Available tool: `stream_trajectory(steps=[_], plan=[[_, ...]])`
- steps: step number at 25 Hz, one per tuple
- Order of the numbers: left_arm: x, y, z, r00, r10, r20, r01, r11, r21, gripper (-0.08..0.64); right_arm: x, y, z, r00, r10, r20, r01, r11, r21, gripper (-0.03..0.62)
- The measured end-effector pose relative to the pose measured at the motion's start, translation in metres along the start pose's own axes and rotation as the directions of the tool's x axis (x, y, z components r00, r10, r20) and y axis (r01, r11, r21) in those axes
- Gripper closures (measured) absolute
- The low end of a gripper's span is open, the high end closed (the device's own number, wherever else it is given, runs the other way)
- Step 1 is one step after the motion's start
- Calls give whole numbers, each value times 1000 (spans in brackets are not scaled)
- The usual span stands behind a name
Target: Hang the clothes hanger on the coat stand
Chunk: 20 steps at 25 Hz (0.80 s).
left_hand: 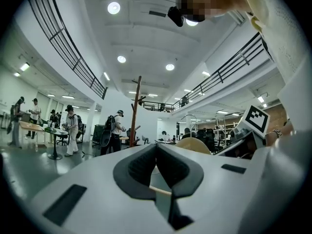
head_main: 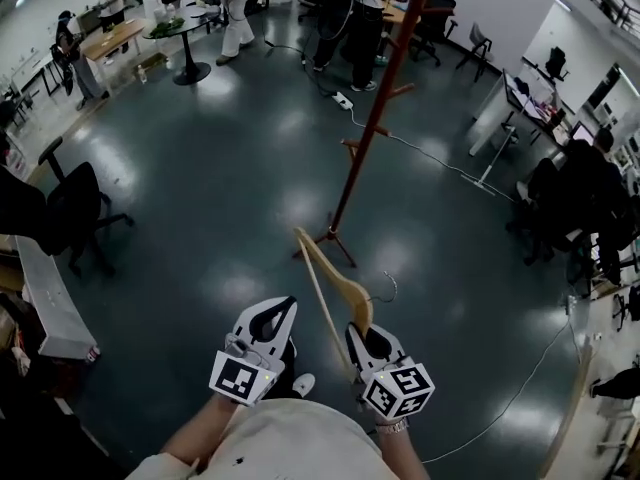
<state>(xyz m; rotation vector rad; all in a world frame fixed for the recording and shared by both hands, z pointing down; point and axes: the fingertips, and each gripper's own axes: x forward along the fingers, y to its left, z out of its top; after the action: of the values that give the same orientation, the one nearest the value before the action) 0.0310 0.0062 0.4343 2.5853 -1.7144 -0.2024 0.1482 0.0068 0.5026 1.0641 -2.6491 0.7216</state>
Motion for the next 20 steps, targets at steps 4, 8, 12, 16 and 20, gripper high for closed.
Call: stream_trajectory(steps=[4,8,12,16,20], plan=[[54,22,-8,999,-31,12,31,999,-15,548,33,-32,29,1000,2,-16,-2,999,-38,523],[102,52,-2,999,-44,31,45,999,-29,548,73,-56,62,999,3,-36,-6,997,-74,523],[145,84,7,997,-63,37,64,998,-28,548,113,-67,99,999,22,-29,-24,998,-65,523],[177,112,20,993,-95,70,95,995,-5,548,149,-80,124,1000,5,-28,-7,997,-77,523],[196,146,33,993,-87,83,86,996,14,548,177,-84,135,1000,-10,-20,8,997,-75,523]])
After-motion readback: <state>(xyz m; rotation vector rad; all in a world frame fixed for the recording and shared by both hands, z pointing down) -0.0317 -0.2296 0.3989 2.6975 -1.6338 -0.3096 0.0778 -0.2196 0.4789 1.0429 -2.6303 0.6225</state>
